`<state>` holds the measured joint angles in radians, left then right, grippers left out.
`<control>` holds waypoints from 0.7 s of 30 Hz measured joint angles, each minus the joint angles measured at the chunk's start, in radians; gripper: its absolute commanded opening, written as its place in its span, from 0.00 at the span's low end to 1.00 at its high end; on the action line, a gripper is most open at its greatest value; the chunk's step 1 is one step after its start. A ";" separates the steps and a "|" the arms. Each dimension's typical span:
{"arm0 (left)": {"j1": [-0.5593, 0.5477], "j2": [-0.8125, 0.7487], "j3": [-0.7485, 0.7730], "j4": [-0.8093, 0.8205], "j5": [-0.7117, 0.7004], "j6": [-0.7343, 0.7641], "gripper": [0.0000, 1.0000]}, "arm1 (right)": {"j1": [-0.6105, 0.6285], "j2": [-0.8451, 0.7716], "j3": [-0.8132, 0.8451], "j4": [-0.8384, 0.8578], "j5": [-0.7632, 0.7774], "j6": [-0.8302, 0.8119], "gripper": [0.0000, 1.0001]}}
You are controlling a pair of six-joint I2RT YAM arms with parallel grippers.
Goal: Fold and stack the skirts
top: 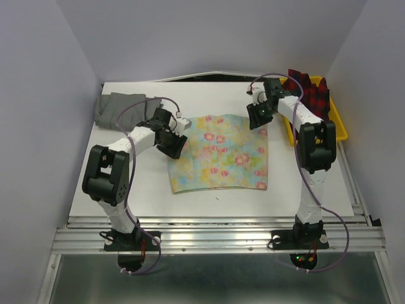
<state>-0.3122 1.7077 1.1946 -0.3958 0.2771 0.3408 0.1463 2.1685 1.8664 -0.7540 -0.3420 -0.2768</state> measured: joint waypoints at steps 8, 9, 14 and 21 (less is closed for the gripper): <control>-0.003 0.063 -0.097 -0.013 0.031 -0.010 0.59 | 0.004 -0.070 -0.282 0.029 0.063 -0.098 0.41; -0.003 0.080 -0.079 -0.018 0.030 -0.009 0.59 | 0.002 -0.089 -0.312 0.028 0.073 -0.113 0.41; -0.003 0.270 0.184 -0.054 -0.018 0.020 0.59 | 0.007 -0.185 -0.453 0.002 0.093 -0.150 0.41; -0.005 0.607 0.720 -0.116 -0.119 0.071 0.66 | 0.173 -0.258 -0.557 -0.132 0.003 -0.154 0.46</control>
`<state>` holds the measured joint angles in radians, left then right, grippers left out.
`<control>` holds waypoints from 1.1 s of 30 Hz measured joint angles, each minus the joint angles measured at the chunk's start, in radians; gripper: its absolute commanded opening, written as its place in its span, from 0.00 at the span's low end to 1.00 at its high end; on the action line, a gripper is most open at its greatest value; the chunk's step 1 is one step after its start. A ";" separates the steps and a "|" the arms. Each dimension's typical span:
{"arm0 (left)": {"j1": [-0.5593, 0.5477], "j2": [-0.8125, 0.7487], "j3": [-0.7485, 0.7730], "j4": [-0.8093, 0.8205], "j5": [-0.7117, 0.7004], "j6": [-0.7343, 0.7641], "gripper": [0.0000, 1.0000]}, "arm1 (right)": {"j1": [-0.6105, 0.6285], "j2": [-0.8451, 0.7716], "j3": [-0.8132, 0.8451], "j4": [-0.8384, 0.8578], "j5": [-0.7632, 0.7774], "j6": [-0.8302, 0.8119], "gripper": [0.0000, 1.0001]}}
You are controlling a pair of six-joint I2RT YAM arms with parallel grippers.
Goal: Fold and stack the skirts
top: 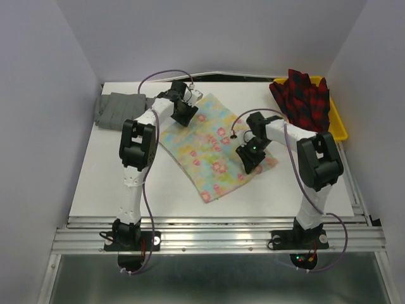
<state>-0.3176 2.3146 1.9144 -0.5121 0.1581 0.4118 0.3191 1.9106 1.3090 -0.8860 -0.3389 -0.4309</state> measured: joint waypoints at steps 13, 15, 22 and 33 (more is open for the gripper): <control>0.000 -0.333 -0.224 -0.002 0.056 0.072 0.69 | 0.118 -0.082 0.178 -0.154 -0.298 0.056 0.46; -0.002 -0.488 -0.376 0.011 0.095 0.079 0.67 | 0.106 -0.089 0.178 -0.125 -0.248 0.066 0.46; -0.069 -0.687 -0.727 0.055 0.163 0.144 0.63 | 0.108 0.016 0.147 0.001 -0.111 0.087 0.45; -0.209 -0.727 -1.032 0.109 0.086 0.250 0.60 | 0.167 0.000 -0.034 -0.008 -0.076 -0.010 0.45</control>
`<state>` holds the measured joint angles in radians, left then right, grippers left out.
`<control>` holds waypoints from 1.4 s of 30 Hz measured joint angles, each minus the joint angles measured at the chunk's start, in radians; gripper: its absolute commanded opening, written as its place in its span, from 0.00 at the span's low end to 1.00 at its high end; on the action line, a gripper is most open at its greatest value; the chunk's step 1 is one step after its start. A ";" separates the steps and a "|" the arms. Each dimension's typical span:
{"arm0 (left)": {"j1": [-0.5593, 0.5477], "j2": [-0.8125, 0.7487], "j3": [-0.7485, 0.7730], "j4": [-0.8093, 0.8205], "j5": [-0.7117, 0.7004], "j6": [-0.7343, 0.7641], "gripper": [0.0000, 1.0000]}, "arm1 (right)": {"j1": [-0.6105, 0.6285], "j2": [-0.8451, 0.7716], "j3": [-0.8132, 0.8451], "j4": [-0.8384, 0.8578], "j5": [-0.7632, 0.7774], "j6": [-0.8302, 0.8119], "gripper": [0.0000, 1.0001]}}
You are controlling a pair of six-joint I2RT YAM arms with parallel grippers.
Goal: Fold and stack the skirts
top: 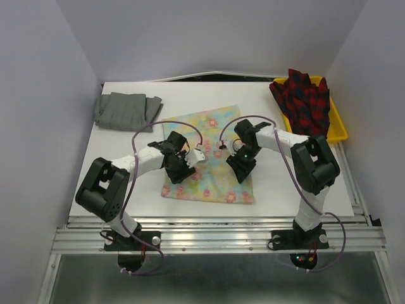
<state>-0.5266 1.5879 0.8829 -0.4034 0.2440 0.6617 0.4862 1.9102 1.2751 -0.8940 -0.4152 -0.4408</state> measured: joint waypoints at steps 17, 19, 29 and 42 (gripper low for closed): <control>-0.082 -0.169 0.194 -0.365 0.226 0.203 0.67 | 0.051 -0.214 0.201 -0.227 -0.065 -0.142 0.49; -0.010 -0.147 0.312 -0.364 0.263 0.211 0.68 | -0.019 -0.221 0.296 -0.158 -0.044 -0.130 0.48; 0.248 0.251 0.764 -0.259 0.321 0.089 0.67 | -0.267 0.161 0.740 0.172 0.086 -0.077 0.49; 0.328 0.427 0.814 -0.173 0.344 -0.035 0.67 | -0.327 0.430 0.842 0.243 -0.020 -0.166 0.57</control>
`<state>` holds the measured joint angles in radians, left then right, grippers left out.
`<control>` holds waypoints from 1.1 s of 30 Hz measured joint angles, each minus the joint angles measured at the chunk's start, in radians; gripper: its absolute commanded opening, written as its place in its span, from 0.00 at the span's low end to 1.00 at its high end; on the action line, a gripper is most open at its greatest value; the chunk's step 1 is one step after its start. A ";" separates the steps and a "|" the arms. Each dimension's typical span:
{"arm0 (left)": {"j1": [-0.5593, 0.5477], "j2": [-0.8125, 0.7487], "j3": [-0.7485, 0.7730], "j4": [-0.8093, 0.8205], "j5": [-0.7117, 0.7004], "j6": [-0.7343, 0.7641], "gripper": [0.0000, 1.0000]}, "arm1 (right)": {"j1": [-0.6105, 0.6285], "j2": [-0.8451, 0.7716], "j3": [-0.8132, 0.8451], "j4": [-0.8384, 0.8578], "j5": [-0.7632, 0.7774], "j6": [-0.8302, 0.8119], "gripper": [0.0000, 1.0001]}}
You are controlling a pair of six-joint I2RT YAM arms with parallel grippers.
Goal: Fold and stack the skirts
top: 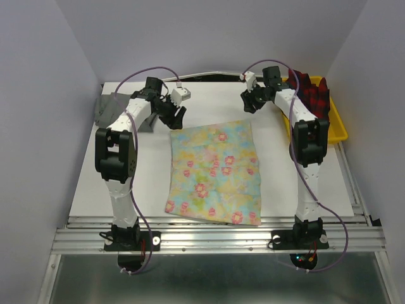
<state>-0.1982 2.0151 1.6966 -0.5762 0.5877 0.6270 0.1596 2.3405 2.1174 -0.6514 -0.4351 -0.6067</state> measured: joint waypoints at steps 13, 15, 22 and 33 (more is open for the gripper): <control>0.016 0.091 0.026 0.021 -0.021 -0.027 0.69 | -0.003 0.102 -0.012 -0.077 -0.105 -0.113 0.54; 0.015 0.117 0.047 0.019 -0.029 -0.030 0.69 | -0.003 0.103 -0.012 -0.081 -0.116 -0.124 0.51; 0.016 0.190 0.096 0.028 -0.074 -0.029 0.67 | -0.010 0.104 -0.012 -0.099 -0.125 -0.168 0.30; 0.030 0.241 0.111 0.012 -0.118 0.019 0.43 | -0.010 0.104 -0.012 -0.108 -0.127 -0.187 0.14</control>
<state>-0.1684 2.2559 1.8072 -0.5644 0.4694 0.6456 0.1497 2.4447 2.1052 -0.7593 -0.5617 -0.7940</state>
